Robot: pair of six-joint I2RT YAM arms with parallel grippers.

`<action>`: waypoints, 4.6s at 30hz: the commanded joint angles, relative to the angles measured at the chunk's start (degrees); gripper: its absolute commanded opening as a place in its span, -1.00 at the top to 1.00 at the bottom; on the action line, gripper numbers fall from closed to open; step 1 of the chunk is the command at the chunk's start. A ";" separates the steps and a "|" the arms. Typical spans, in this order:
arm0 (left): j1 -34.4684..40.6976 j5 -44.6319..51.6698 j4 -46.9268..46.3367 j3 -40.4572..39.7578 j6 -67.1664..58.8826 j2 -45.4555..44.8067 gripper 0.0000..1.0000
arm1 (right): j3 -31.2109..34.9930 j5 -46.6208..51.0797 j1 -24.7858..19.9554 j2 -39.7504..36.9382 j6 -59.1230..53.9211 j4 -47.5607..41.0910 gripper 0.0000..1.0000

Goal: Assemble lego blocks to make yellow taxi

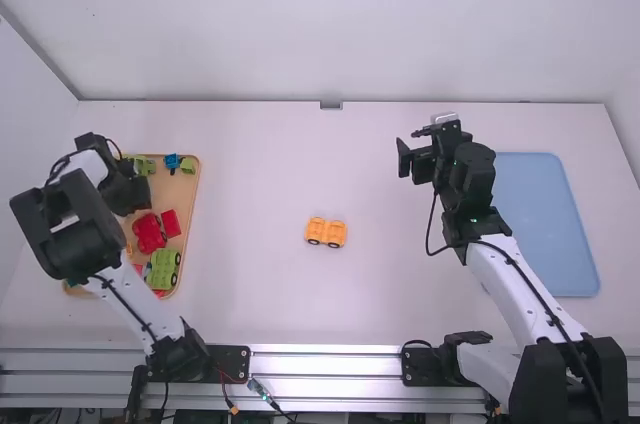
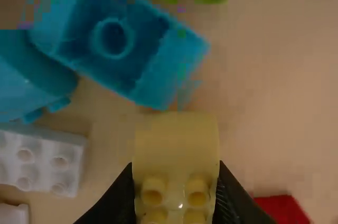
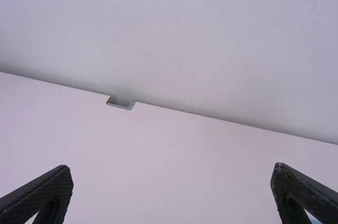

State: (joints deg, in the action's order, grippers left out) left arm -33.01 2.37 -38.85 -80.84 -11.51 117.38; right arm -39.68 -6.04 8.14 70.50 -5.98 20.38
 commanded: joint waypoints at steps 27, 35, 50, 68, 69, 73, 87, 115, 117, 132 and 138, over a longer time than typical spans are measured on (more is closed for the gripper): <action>55.80 -4.07 -7.26 5.92 67.23 -13.35 0.95 | -1.92 -0.13 0.17 0.35 -3.28 -1.22 -0.98; 55.76 -1.14 -10.21 6.12 92.28 -13.31 0.95 | -1.92 -0.13 0.15 0.35 -3.26 -1.60 -0.98; 55.39 -2.23 7.10 19.15 115.47 -13.31 0.95 | -1.92 -0.13 0.15 0.35 -3.26 -3.32 -0.98; 55.17 -3.23 9.14 22.43 118.64 -13.25 -0.82 | -1.92 -0.13 0.15 0.35 -3.28 -4.39 -0.98; 55.17 -3.32 9.16 22.43 118.16 -13.25 -0.98 | -1.92 -0.13 0.15 0.35 -3.26 -4.39 -0.99; 55.17 -3.45 9.18 22.36 117.59 -13.25 -0.98 | -1.92 -0.13 0.17 0.35 -3.28 -4.39 -0.98; 51.45 -1.73 -5.07 2.67 42.36 -16.26 -0.98 | -1.92 -0.11 0.17 0.35 -3.30 -4.13 -0.98; 24.37 60.65 -13.33 11.67 -100.43 -10.32 -0.98 | -1.92 -0.15 0.17 0.35 4.68 -1.31 -0.99; 24.02 62.93 -10.23 15.04 -100.59 -8.22 -0.98 | -1.92 -0.15 0.15 0.35 4.68 -1.33 -0.98; 27.36 59.74 2.45 21.38 -95.19 -0.04 -0.98 | -1.92 -0.33 2.82 0.35 4.50 -2.01 -0.98; 28.28 59.63 2.97 22.62 -97.46 3.10 -0.98 | -1.92 0.13 4.26 0.35 4.50 -2.05 -0.98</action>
State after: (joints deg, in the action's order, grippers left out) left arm -5.56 61.21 -35.68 -59.02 -107.61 119.11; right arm -39.70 -6.22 12.08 70.48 -1.67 18.35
